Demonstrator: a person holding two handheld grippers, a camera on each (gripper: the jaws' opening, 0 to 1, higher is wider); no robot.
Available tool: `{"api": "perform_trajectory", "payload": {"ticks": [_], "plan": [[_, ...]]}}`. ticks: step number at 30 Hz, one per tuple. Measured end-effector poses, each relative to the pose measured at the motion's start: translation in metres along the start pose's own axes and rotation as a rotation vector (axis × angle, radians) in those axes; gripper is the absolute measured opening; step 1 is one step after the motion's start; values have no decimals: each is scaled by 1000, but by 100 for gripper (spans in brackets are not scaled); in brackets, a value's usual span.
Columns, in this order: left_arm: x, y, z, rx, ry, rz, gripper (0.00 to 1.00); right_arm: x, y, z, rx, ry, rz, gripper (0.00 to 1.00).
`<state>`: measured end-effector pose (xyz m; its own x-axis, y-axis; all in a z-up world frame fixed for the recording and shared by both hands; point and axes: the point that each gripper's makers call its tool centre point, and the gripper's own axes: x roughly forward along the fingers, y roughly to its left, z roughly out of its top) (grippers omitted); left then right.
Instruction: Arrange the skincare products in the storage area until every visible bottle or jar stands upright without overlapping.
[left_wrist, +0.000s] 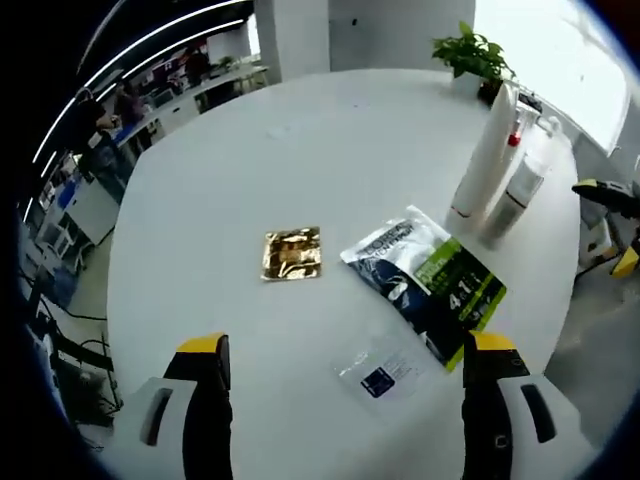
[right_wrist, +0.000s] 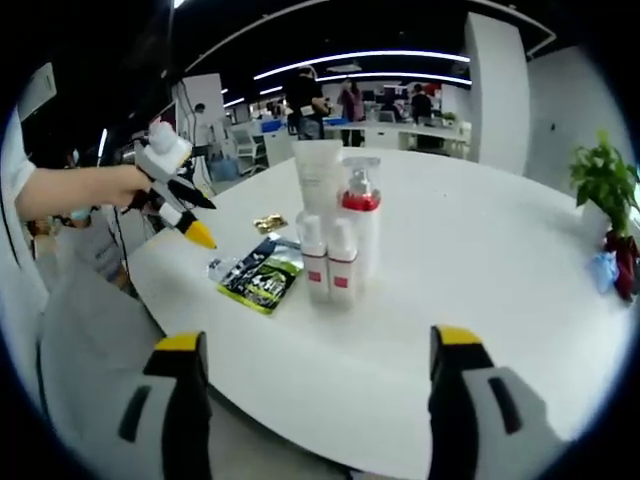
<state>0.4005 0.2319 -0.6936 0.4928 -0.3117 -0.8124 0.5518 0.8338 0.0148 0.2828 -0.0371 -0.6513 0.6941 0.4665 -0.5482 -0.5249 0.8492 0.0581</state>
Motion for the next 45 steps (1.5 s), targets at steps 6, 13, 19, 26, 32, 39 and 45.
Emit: {"api": "perform_trajectory", "payload": {"ticks": [6,13,19,26,32,39,45], "plan": [[17,13,11,-29,31,3,94,0,-2,-1,8,4,-8,92],[42,28,24,-43,70,16,93,0,-4,-1,17,6,-19,92],[56,34,31,-74,93,11,91,0,-6,-2,22,10,-27,91],[76,44,35,-85,126,5,85,1,-8,-3,30,13,-35,91],[87,51,39,-75,150,13,77,1,-9,-4,33,15,-39,90],[100,56,43,-65,173,7,67,1,-10,-4,33,16,-45,90],[107,59,42,-61,185,22,59,1,-11,-4,36,18,-47,90]]}}
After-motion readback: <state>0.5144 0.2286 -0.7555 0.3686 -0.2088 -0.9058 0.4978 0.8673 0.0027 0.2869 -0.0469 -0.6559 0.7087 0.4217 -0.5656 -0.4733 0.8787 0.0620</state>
